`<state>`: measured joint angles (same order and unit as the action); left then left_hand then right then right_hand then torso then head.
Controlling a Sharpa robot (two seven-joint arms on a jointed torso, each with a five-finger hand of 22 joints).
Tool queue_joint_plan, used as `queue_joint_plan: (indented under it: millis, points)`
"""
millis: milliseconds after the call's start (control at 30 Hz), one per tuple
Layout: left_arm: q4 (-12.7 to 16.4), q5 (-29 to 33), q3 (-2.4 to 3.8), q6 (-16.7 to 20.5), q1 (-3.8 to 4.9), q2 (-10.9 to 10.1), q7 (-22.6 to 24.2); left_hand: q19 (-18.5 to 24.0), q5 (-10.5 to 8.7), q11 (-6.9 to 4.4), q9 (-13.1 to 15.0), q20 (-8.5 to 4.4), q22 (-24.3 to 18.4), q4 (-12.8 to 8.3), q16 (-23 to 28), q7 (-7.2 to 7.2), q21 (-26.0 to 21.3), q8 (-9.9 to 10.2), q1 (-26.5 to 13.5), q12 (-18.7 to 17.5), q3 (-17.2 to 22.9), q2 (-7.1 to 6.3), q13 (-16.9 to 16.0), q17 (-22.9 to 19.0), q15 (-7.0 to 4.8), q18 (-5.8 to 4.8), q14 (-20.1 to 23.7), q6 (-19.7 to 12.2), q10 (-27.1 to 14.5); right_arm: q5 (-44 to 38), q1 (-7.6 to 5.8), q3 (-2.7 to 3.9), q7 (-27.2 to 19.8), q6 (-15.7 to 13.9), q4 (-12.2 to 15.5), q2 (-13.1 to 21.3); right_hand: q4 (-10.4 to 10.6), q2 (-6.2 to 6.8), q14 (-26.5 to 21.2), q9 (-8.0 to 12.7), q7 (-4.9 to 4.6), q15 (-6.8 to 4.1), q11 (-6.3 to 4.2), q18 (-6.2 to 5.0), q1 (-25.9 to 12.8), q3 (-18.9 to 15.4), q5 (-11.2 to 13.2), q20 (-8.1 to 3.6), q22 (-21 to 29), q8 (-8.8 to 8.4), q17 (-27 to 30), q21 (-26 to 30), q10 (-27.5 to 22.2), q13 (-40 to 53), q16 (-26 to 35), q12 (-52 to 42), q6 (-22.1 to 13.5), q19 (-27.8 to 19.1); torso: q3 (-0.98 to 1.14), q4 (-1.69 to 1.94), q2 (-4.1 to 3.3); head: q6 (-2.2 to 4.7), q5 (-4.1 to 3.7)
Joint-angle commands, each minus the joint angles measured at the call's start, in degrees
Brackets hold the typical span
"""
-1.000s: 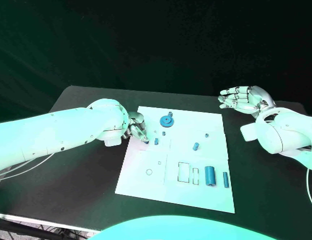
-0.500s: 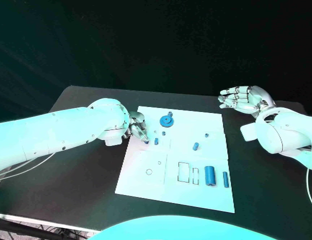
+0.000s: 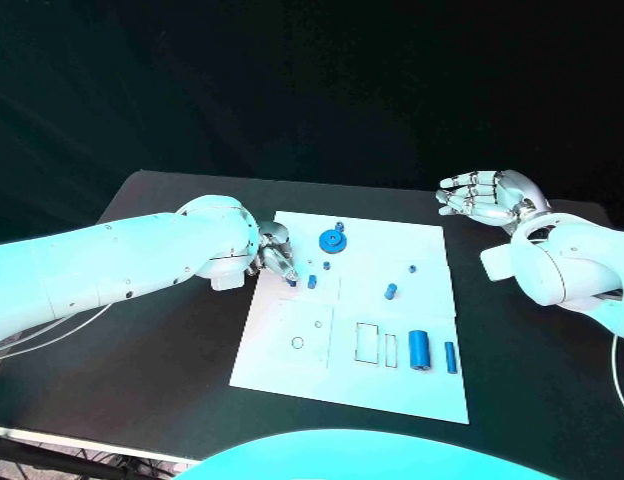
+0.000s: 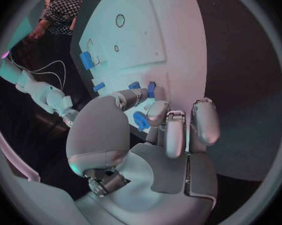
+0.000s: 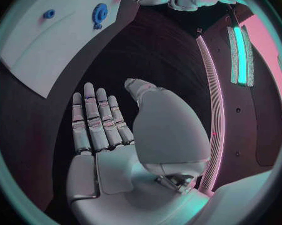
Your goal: Assemble the parts on the task board
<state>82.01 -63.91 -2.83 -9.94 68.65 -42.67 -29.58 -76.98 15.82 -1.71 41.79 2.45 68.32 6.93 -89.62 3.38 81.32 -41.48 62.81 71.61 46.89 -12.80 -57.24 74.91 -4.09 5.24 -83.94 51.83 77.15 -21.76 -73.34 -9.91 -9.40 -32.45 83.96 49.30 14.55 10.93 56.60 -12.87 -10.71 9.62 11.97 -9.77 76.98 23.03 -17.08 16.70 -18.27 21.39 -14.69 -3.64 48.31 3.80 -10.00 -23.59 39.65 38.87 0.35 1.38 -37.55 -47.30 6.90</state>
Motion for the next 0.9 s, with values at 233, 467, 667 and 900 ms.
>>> queue_joint_plan:
  millis: [233,467,667,900]
  points:
    - [0.2,1.3,-0.26,-1.0,-0.32,0.4,0.1,-0.2,-0.14,-0.13,-0.1,-0.37,0.1,-2.2,-0.4,-1.36,-0.3,0.2,-0.4,0.3,1.8,0.12,-0.7,15.1,-0.41,-0.63,-6.1,1.5,0.6,-0.2,0.02,0.01,-0.6,0.7,0.1,0.1,0.0,-0.29,0.2,0.1,-4.97,-0.02,0.07,-0.56,-0.5,-0.2,0.0,-0.14,0.1,-0.07,0.1,0.0,0.1,-0.1,0.4,-0.1,0.3,-0.4,0.0,0.02,0.01,-0.06,0.0]
    - [0.2,1.3,-0.27,-1.3,-0.32,0.4,-0.1,-0.2,-0.05,-0.19,-0.2,-0.4,0.1,-2.2,-0.4,-1.42,-0.3,0.2,-0.3,0.3,1.6,0.18,-0.8,15.1,-0.44,-0.64,-6.1,1.6,0.7,-0.2,0.02,0.01,-0.6,0.7,0.2,0.1,0.0,-0.29,0.2,0.1,-4.97,-0.02,0.07,-0.56,-0.5,-0.2,0.0,-0.14,0.1,-0.07,0.1,0.0,0.1,-0.1,0.4,-0.1,0.3,-0.4,-0.02,0.02,-0.01,-0.08,-0.02]
    - [0.2,1.4,-0.29,-1.4,-0.32,0.5,0.0,-0.3,-0.08,-0.24,-0.4,-0.47,0.1,-1.6,-0.4,-1.51,-0.4,0.4,-0.9,0.5,0.6,-0.16,-1.2,15.1,-0.5,-0.66,-6.1,1.9,0.9,-0.2,0.02,0.01,-0.6,0.7,0.2,0.1,0.0,-0.29,0.2,0.1,-4.97,-0.02,0.07,-0.56,-0.5,-0.2,0.0,-0.14,0.1,-0.07,0.1,0.0,0.1,-0.1,0.4,-0.1,0.3,-0.4,0.0,0.0,-0.01,-0.12,-0.06]
    - [0.2,1.5,-0.32,-1.5,-0.32,0.6,0.0,-0.3,-0.22,-0.37,-0.8,-0.58,0.1,-0.4,-0.4,-1.69,-0.4,0.7,-1.8,0.5,-1.3,-0.46,-1.5,15.1,-0.6,-0.68,-6.1,2.4,1.0,-0.2,0.02,0.01,-0.6,0.7,0.3,0.1,0.0,-0.29,0.2,0.1,-4.97,-0.02,0.07,-0.56,-0.5,-0.2,0.0,-0.14,0.1,-0.07,0.1,0.0,0.1,-0.1,0.4,-0.1,0.3,-0.4,0.03,-0.01,0.01,-0.18,-0.07]
